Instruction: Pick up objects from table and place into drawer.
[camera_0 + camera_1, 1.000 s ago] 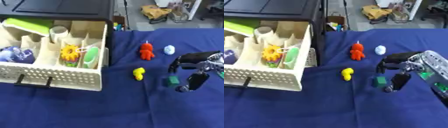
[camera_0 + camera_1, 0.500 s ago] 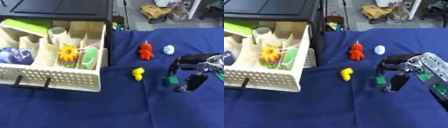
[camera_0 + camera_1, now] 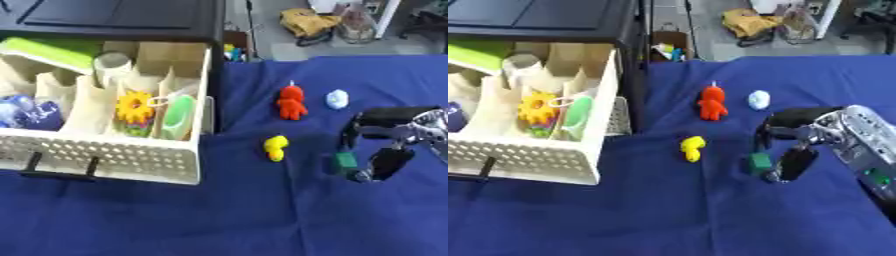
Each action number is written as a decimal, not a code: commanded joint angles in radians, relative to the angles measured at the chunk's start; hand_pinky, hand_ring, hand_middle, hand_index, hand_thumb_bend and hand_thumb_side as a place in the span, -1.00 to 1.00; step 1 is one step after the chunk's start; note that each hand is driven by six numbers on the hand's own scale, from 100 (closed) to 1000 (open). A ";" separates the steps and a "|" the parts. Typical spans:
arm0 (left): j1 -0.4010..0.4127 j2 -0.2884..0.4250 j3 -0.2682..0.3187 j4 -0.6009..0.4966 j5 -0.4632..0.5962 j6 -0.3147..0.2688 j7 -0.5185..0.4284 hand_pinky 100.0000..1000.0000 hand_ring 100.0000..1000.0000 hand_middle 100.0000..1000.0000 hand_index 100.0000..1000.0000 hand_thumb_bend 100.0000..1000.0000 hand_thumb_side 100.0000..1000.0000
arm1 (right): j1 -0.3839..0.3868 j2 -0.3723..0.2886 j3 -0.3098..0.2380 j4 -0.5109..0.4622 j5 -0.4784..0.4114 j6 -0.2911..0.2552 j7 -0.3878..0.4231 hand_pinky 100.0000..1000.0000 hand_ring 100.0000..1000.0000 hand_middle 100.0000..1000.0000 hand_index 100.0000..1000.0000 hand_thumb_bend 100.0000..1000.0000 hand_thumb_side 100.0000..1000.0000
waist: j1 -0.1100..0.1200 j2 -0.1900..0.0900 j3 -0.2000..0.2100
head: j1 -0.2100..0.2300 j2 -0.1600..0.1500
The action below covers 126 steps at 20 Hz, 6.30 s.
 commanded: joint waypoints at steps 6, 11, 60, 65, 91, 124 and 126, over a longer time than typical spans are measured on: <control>-0.009 0.005 -0.003 -0.013 -0.003 0.000 -0.004 -0.11 0.31 0.37 0.64 -0.33 1.00 | -0.004 -0.015 -0.015 0.005 0.014 -0.013 -0.001 0.50 0.65 0.22 0.49 -0.30 -0.52 | 0.000 -0.012 0.000 | -0.002 -0.015; -0.010 0.004 -0.003 -0.013 -0.004 0.000 -0.004 -0.12 0.31 0.37 0.64 -0.34 1.00 | -0.001 -0.011 -0.012 0.013 0.018 -0.014 -0.001 0.48 0.64 0.20 0.46 -0.30 -0.51 | -0.001 -0.010 0.002 | -0.002 -0.017; -0.008 0.008 -0.005 -0.013 0.001 0.007 -0.014 -0.14 0.31 0.36 0.64 -0.36 1.00 | -0.084 -0.038 -0.052 -0.163 -0.012 0.064 -0.159 0.29 0.41 -0.18 -0.03 -0.77 -0.40 | -0.010 -0.015 0.002 | 0.003 -0.016; -0.005 0.010 -0.006 -0.013 0.004 0.008 -0.014 -0.14 0.31 0.36 0.64 -0.36 1.00 | -0.146 -0.029 -0.072 -0.244 -0.047 0.064 -0.171 0.29 0.38 -0.24 -0.07 -0.80 -0.34 | -0.011 -0.021 0.004 | 0.003 -0.012; 0.004 0.013 -0.028 -0.013 0.043 0.020 -0.044 -0.14 0.31 0.37 0.64 -0.40 1.00 | -0.643 0.419 -0.003 -0.153 -0.096 0.071 -0.151 0.26 0.27 -0.35 -0.20 -0.83 -0.28 | -0.028 -0.048 0.067 | -0.036 -0.010; -0.003 0.003 -0.034 -0.013 0.070 0.019 -0.073 -0.14 0.31 0.36 0.64 -0.42 1.00 | -0.646 0.533 -0.014 0.052 -0.135 0.030 -0.265 0.36 0.36 -0.19 0.18 -0.26 0.03 | -0.021 -0.037 0.091 | -0.046 -0.021; -0.001 0.004 -0.032 -0.013 0.069 0.017 -0.070 -0.14 0.31 0.36 0.64 -0.42 1.00 | -0.635 0.508 -0.037 0.007 -0.159 0.050 -0.293 0.35 0.35 -0.20 0.17 -0.26 0.02 | -0.019 -0.038 0.086 | -0.039 -0.021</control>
